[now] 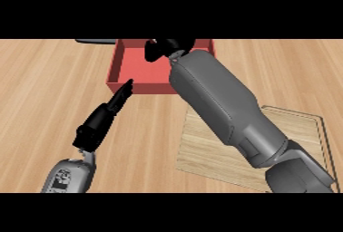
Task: Pick the cupcake from the tray and place it in the cardboard box
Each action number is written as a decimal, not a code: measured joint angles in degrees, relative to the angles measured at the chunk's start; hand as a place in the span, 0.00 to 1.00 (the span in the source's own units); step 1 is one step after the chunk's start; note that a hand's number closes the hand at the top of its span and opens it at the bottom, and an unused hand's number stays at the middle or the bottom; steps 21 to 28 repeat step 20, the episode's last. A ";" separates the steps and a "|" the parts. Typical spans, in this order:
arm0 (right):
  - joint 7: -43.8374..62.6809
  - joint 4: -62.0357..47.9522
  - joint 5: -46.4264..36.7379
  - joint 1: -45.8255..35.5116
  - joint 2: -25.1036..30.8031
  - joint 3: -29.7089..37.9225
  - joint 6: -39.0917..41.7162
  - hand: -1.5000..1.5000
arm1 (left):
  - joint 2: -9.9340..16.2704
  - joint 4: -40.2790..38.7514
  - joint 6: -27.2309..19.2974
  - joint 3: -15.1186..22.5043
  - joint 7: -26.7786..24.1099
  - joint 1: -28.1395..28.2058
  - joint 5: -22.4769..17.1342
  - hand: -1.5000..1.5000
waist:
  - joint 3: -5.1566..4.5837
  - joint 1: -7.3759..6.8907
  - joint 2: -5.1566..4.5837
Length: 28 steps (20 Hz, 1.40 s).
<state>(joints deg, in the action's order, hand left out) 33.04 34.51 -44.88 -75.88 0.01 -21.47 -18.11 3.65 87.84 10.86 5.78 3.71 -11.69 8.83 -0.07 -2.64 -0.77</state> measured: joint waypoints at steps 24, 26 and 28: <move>-26.06 -2.22 27.11 7.71 0.10 17.76 -18.77 0.00 | 0.30 -0.26 0.79 -0.42 0.06 -0.55 -0.07 0.50 | 0.16 -0.22 -0.20; -26.06 -2.22 27.11 7.71 0.10 17.76 -18.77 0.00 | 0.30 -0.26 0.79 -0.42 0.06 -0.55 -0.07 0.50 | 0.16 -0.22 -0.20; -26.06 -2.22 27.11 7.71 0.10 17.76 -18.77 0.00 | 0.30 -0.26 0.79 -0.42 0.06 -0.55 -0.07 0.50 | 0.16 -0.22 -0.20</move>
